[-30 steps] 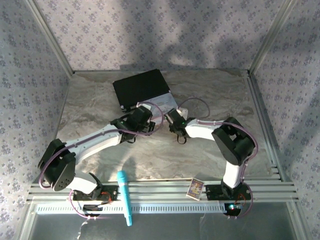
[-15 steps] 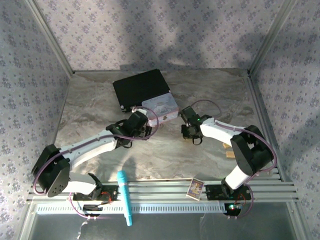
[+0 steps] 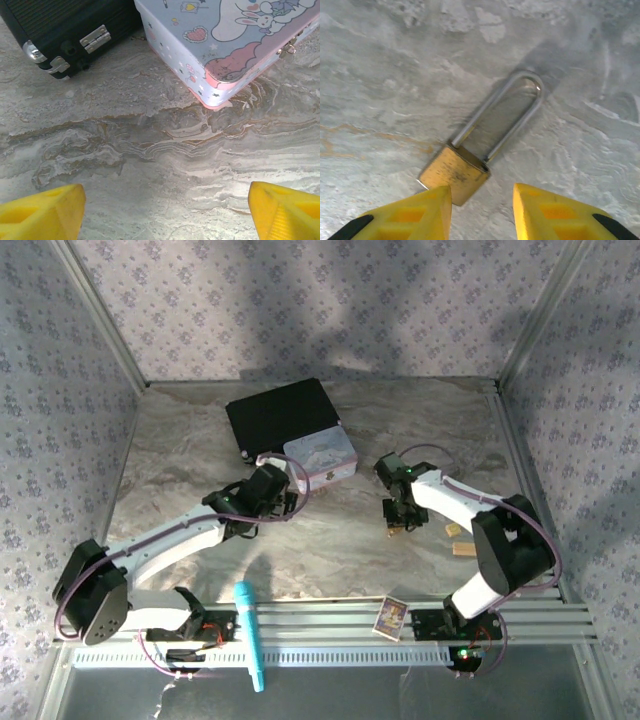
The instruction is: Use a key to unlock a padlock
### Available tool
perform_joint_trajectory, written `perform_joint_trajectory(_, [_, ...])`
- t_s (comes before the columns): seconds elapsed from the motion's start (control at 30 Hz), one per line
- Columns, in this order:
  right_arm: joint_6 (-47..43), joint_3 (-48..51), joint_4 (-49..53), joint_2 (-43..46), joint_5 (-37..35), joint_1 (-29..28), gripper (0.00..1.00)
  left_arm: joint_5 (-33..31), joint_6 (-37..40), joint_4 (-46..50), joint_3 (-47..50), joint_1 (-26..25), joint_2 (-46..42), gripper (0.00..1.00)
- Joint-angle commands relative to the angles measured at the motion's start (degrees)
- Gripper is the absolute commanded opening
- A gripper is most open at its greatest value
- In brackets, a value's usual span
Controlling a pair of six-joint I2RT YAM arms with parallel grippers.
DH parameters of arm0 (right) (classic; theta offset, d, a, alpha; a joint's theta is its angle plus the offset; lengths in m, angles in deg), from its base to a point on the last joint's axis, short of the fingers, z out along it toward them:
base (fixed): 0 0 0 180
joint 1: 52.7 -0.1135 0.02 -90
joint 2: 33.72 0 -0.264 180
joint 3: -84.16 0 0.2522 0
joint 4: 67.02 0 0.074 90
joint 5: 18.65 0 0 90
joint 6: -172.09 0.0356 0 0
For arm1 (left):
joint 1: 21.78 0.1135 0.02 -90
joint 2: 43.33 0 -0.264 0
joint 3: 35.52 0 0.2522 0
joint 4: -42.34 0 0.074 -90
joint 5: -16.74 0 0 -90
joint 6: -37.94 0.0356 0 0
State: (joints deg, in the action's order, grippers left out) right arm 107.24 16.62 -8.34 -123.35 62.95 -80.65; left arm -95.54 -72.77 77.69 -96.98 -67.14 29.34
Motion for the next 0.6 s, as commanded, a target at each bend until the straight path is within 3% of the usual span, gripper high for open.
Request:
perform_joint_trajectory(0.0, [-2.28,-1.3,4.5,1.53,-2.07,0.47,0.39,-1.39,-0.56,1.57,0.11,0.54,-1.73,0.85])
perform_joint_trajectory(0.13, [-2.41,-2.02,4.41,3.08,-2.59,0.45,0.43,-2.49,-1.18,2.18,0.35,0.84,-2.63,0.85])
perform_joint_trajectory(0.23, [-1.8,-2.55,3.29,5.06,-4.05,0.61,0.56,-6.91,-4.51,4.08,0.58,2.46,-3.76,0.88])
perform_joint_trajectory(0.27, [-1.84,-2.73,2.13,6.43,-5.41,0.56,0.67,-9.28,-5.94,4.39,1.13,3.16,-4.68,0.91])
perform_joint_trajectory(0.3, [-2.14,-2.64,0.51,7.83,-6.57,0.56,0.92,-11.24,-6.97,4.51,1.73,3.87,-5.74,0.93])
perform_joint_trajectory(0.33, [-2.76,-2.23,-1.55,9.81,-8.11,0.85,0.99,-14.46,-8.18,4.45,2.66,4.64,-7.0,0.97])
perform_joint_trajectory(0.47, [-6.29,-0.37,-12.2,15.66,-14.7,3.84,0.99,-28.32,-12.59,3.36,5.83,8.3,-10.48,1.0])
perform_joint_trajectory(0.57, [-11.39,2.0,-21.63,16.94,-15.49,7.07,0.99,-34.28,-4.52,-10.11,12.61,11.21,-11.31,1.0])
